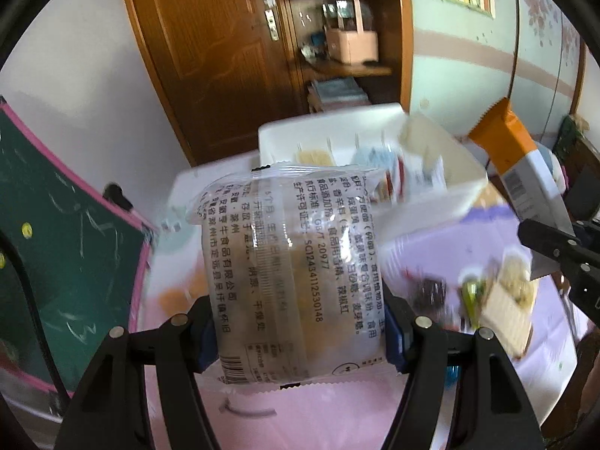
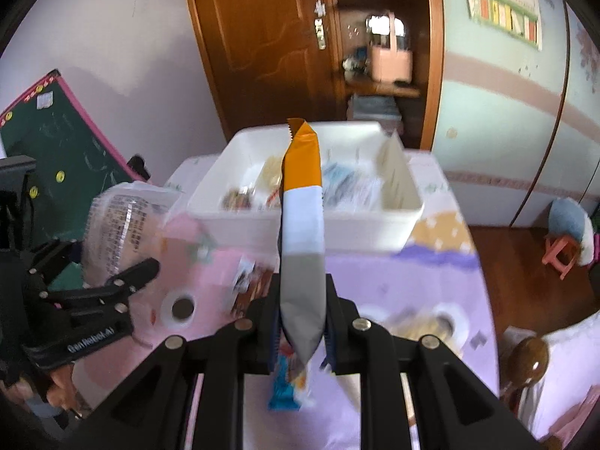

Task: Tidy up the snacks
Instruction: 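Carry both packs over the white bin and open both grippers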

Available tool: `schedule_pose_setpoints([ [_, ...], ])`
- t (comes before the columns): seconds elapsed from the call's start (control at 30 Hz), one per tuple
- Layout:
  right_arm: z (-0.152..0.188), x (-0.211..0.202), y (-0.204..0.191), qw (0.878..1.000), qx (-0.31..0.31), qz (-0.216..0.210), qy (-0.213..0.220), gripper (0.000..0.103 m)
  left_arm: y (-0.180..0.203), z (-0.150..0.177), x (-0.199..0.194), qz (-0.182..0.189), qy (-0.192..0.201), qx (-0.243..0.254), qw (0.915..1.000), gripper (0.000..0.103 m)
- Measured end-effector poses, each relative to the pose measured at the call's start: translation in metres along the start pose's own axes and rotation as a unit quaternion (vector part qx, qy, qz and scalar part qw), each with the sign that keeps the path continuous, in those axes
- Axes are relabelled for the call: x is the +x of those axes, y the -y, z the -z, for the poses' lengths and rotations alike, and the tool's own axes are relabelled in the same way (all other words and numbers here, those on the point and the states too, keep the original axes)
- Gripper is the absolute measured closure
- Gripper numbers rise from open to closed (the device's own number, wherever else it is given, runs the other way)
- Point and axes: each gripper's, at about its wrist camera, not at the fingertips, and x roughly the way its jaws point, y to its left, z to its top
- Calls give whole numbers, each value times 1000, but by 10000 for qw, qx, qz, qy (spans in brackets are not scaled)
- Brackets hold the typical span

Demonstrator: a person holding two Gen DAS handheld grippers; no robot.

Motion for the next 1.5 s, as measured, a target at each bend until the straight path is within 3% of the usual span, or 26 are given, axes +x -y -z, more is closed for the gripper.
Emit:
schedule_pose_setpoints([
  [0.33, -108, -16, 16, 9947, 39, 243, 994, 84, -23, -108, 11, -300, 339, 7, 9990, 35],
  [0.63, -173, 13, 19, 9926, -8, 409, 1147, 84, -17, -163, 29, -249, 566, -11, 9981, 35],
  [0.83, -184, 47, 24, 9923, 35, 595, 1088, 84, -7, -178, 78, -83, 467, -111, 9988, 35],
  [1.03, -176, 96, 32, 9967, 209, 580, 526, 84, 1, -173, 125, -9, 231, -267, 9994, 36],
  [1.33, -164, 148, 36, 9980, 272, 548, -168, 84, 15, -163, 155, -49, 11, -197, 9998, 34],
  [1.37, -161, 150, 35, 9979, 252, 552, -238, 83, 16, -163, 157, -110, -5, -201, 9997, 28],
  [1.4, -158, 153, 34, 9979, 235, 536, -293, 83, 16, -161, 160, -236, -24, -216, 9995, 15],
  [1.47, -154, 158, 32, 9977, 198, 495, -429, 77, 16, -159, 160, -150, 21, -244, 9996, 3],
  [1.5, -151, 159, 31, 9974, 183, 521, -462, 71, 15, -158, 159, -126, 14, -264, 9996, 3],
])
